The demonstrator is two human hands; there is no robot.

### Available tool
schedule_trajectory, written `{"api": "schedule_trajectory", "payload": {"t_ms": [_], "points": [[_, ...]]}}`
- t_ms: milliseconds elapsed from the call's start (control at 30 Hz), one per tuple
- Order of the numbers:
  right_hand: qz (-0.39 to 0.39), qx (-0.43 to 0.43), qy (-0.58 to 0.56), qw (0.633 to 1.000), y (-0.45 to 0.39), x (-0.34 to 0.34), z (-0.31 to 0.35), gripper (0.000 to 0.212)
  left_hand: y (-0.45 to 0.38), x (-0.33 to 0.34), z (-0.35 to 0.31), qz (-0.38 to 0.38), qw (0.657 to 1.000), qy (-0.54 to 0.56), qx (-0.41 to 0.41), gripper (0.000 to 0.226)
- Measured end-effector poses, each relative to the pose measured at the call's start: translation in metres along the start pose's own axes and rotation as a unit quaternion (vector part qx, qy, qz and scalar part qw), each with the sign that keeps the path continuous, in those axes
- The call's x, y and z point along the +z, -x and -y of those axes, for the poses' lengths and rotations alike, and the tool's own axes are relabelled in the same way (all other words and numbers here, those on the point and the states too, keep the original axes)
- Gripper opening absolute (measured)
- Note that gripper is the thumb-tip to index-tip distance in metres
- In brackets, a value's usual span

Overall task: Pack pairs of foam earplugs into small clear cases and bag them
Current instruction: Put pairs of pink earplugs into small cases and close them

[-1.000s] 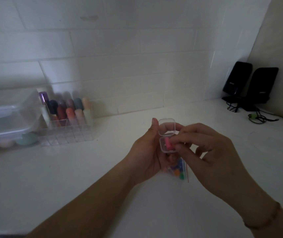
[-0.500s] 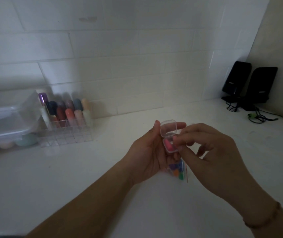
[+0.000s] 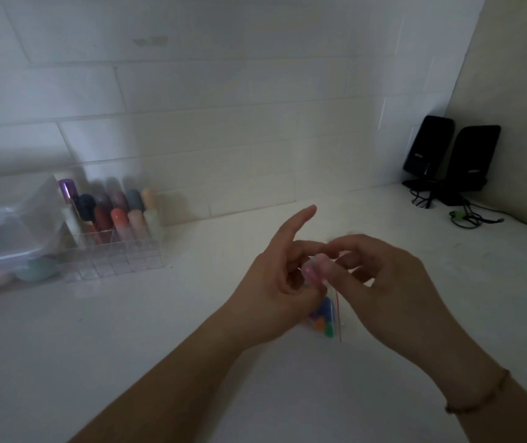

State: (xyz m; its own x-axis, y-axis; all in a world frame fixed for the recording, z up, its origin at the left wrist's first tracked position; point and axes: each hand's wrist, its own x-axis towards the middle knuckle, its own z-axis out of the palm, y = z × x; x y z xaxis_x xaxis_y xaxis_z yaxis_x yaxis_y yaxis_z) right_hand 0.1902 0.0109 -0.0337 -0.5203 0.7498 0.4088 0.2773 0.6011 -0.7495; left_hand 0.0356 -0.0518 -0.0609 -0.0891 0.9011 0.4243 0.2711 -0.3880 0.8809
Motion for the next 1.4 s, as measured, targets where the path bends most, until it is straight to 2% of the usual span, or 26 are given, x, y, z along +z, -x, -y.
{"api": "schedule_trajectory", "payload": {"t_ms": [100,167,300,500,567,667,833,900,1033,1100,1233,1400], "points": [[0.002,-0.005,-0.042,0.999,-0.001,0.0,-0.001,0.026,-0.002,-0.001,0.0,-0.006,1.0,0.022,-0.003,0.082],[-0.019,0.0,-0.092,0.996,-0.002,0.001,-0.003,0.03,-0.003,-0.001,-0.002,-0.041,0.997,0.072,-0.01,0.072],[-0.046,-0.009,-0.126,0.991,-0.001,0.006,-0.002,0.015,-0.003,0.001,-0.004,-0.077,0.992,0.1,0.009,0.035],[-0.036,-0.013,-0.107,0.994,-0.002,0.006,-0.001,0.014,-0.003,-0.001,-0.001,-0.088,0.993,0.071,0.035,0.033],[-0.023,0.009,-0.1,0.995,-0.004,0.001,-0.005,0.013,-0.002,0.0,-0.001,-0.087,0.995,0.007,0.042,0.033],[-0.035,0.034,-0.08,0.996,-0.009,-0.006,-0.014,0.021,-0.002,0.001,0.003,-0.088,0.965,-0.225,0.104,0.042],[-0.013,0.011,-0.002,1.0,-0.007,-0.006,-0.021,0.027,-0.005,0.005,-0.003,-0.109,0.941,-0.303,0.101,0.04],[-0.039,0.03,0.061,0.997,-0.013,-0.019,-0.025,0.038,-0.014,0.009,-0.011,-0.079,0.936,-0.336,0.072,0.047],[-0.25,0.123,0.026,0.96,-0.027,-0.066,-0.047,0.038,-0.058,0.026,-0.021,0.038,0.894,-0.447,-0.008,0.039],[-0.316,0.158,0.013,0.935,-0.029,-0.083,-0.061,0.036,-0.086,0.042,-0.015,0.089,0.88,-0.465,-0.019,0.029],[-0.285,0.232,0.098,0.925,-0.024,-0.092,-0.072,0.032,-0.135,0.067,0.01,0.156,0.86,-0.485,-0.034,0.035],[-0.233,0.254,0.189,0.92,-0.023,-0.085,-0.072,0.036,-0.162,0.088,0.037,0.167,0.836,-0.517,-0.074,0.037]]}}
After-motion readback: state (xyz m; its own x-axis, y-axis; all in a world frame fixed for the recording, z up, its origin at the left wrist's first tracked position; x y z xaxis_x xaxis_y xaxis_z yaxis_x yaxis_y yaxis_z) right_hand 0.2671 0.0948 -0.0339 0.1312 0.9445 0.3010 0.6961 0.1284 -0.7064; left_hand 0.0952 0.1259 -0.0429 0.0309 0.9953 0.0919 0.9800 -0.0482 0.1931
